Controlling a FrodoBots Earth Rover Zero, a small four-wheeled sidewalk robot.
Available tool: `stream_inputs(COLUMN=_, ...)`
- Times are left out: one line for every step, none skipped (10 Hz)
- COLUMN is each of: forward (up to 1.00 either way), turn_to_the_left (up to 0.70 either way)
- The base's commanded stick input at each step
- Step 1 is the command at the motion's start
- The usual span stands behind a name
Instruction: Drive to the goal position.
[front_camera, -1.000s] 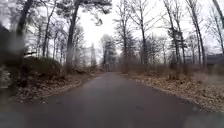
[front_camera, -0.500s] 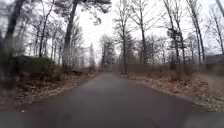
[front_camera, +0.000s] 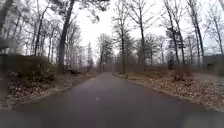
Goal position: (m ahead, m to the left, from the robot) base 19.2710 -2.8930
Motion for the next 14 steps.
stream_inputs(forward=1.00, turn_to_the_left=0.00)
stream_inputs(forward=1.00, turn_to_the_left=0.00)
stream_inputs(forward=1.00, turn_to_the_left=0.00)
stream_inputs(forward=1.00, turn_to_the_left=0.00)
stream_inputs(forward=1.00, turn_to_the_left=0.00)
stream_inputs(forward=1.00, turn_to_the_left=0.00)
stream_inputs(forward=1.00, turn_to_the_left=0.00)
stream_inputs(forward=1.00, turn_to_the_left=0.14)
stream_inputs(forward=1.00, turn_to_the_left=0.40)
stream_inputs(forward=1.00, turn_to_the_left=0.40)
stream_inputs(forward=1.00, turn_to_the_left=0.40)
stream_inputs(forward=1.00, turn_to_the_left=0.40)
stream_inputs(forward=1.00, turn_to_the_left=0.29)
stream_inputs(forward=1.00, turn_to_the_left=0.13)
